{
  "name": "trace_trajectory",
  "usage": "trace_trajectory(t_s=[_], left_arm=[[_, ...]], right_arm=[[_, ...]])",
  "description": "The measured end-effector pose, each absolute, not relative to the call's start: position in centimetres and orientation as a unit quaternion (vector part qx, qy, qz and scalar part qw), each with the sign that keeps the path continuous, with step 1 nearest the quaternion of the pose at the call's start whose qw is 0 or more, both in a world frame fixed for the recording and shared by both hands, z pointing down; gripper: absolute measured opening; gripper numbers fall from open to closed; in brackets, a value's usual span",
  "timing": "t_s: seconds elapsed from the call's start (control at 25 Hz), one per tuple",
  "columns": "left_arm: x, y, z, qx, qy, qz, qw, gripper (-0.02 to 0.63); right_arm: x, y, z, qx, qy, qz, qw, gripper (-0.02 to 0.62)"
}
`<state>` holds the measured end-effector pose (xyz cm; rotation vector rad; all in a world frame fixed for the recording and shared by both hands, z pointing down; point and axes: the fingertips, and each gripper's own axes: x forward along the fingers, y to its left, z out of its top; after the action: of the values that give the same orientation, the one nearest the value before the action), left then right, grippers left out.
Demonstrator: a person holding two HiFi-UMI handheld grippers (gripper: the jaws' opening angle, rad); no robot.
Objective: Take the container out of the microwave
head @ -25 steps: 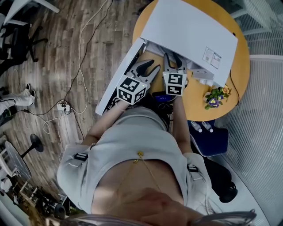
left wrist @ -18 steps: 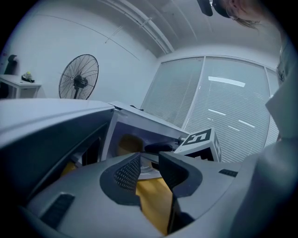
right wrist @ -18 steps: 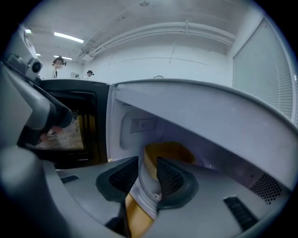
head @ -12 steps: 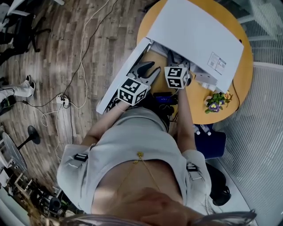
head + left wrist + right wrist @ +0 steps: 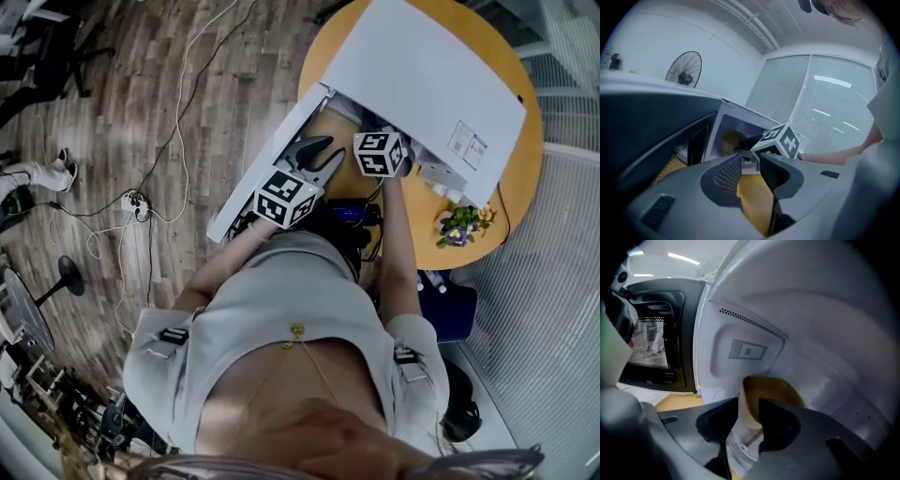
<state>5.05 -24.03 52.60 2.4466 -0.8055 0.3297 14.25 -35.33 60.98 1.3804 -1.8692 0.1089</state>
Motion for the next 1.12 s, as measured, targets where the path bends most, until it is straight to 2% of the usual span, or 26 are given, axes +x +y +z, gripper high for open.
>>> trace_trajectory(t_s=[0.24,0.6,1.12], left_arm=[[5.11,-24.08,52.67,0.908,-0.296,0.124,0.269,0.126],[5.22,-24.2,52.79,0.908,-0.293,0.126,0.272,0.126],[5.38,-24.27,52.94,0.908,-0.291,0.128,0.273,0.126]], right_arm=[[14.08,-35.78,61.96,0.542,-0.734,0.041,0.408,0.143],[14.59,-36.23,61.72,0.552,-0.725,0.022,0.413,0.035],[14.89,-35.56,61.7,0.546,-0.737,0.048,0.395,0.032]])
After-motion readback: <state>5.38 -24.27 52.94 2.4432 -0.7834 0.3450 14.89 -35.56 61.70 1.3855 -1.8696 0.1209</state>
